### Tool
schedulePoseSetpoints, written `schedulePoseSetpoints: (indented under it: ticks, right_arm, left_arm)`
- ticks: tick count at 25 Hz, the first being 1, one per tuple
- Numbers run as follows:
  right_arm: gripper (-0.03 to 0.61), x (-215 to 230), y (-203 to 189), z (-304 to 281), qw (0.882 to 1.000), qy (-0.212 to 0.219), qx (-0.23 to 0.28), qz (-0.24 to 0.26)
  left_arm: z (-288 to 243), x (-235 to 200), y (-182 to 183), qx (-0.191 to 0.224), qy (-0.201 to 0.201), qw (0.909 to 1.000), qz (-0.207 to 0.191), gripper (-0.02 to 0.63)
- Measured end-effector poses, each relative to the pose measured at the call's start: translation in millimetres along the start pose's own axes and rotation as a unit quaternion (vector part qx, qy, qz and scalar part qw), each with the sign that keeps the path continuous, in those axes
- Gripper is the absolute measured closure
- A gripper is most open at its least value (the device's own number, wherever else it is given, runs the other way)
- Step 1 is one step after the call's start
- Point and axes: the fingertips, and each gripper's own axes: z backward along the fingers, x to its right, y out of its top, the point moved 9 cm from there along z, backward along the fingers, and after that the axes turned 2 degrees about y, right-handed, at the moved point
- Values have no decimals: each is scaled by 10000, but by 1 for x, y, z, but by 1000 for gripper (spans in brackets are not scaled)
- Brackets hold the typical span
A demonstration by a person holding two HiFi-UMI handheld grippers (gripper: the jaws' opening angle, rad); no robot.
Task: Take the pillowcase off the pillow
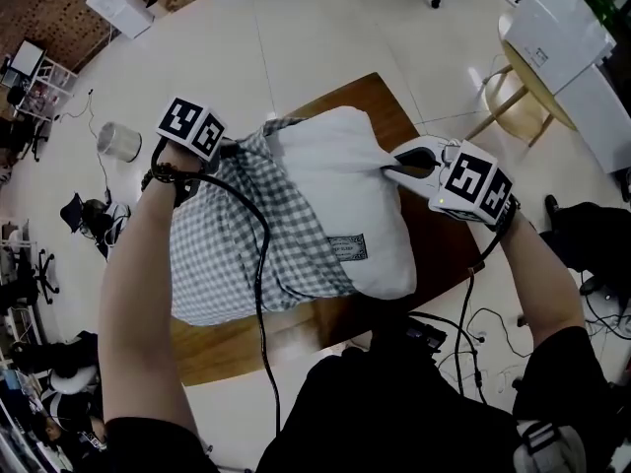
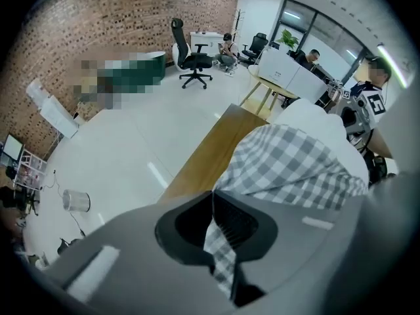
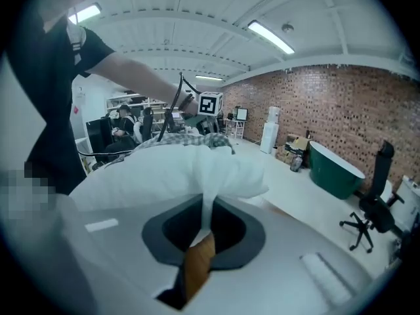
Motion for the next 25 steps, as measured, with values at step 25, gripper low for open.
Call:
schedulePoseSetpoints:
  ticks: [25]
  right_arm:
    - [472,5,-51,-32,9903,-796,-919,-677]
  left_arm:
    - [41,22,-70,1170,188,9921,-400,577]
